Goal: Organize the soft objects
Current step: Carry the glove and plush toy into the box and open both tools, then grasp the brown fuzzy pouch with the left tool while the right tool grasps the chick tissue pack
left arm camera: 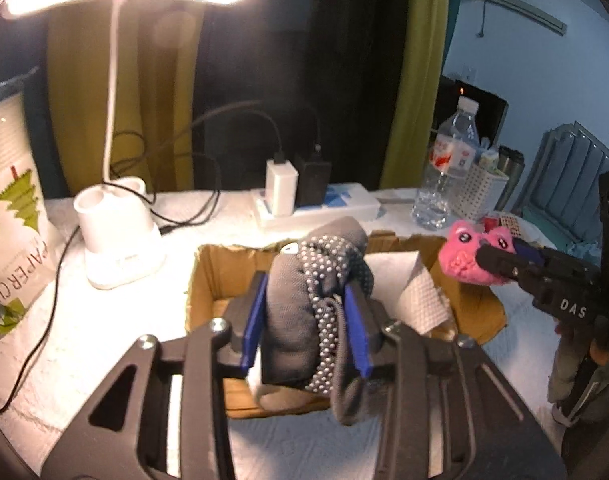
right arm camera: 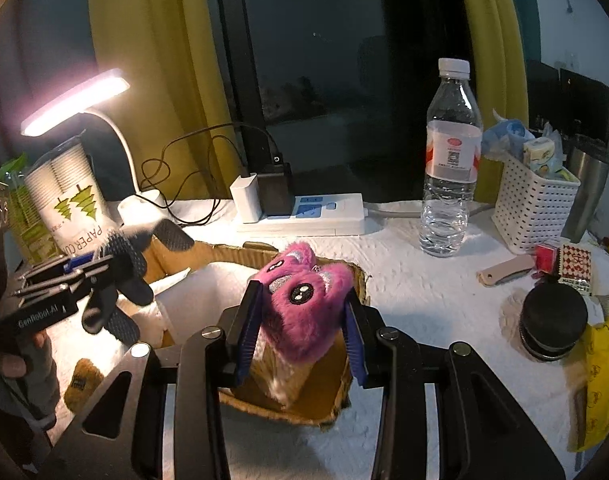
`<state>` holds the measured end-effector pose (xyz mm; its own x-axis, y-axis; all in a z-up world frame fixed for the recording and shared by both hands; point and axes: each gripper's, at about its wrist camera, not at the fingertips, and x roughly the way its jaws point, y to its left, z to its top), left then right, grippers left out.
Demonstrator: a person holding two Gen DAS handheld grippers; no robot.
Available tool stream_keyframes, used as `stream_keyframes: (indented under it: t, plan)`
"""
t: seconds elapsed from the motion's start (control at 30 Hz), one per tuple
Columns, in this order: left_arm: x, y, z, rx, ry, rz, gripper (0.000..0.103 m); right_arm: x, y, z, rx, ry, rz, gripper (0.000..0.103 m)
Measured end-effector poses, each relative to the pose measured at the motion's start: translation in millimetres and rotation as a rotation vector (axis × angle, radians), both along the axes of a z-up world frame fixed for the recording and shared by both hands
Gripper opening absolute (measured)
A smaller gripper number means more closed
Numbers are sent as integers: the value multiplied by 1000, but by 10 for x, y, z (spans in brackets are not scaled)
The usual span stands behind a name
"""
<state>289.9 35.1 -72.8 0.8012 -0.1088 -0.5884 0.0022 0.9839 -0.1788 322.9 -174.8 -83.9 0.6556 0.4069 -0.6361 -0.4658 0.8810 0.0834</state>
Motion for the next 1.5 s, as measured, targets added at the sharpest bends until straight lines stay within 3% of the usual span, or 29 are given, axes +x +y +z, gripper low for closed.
stream_keyframes:
  t: [0.1,0.17,0.97,1.43,1.5]
  plan:
    - [-16,4,17,-14,-16,-4,74,30,26,-15,-10,4,-7,46]
    - [-43,6,53,-18,-31,-7,75,21,29,-7,-12,0,-8,56]
    - [-749,-61,249,-5,-74,-22,76,-762,-17,226,-30,-32,9,57]
    - [-1161,-41,59,-3,-29,-18,77,-1189,75,92,-47,-12,43,57]
    - [-1205,-21,11,-5,-13,-13,85,-1236,86,50,-53,-4,47,57]
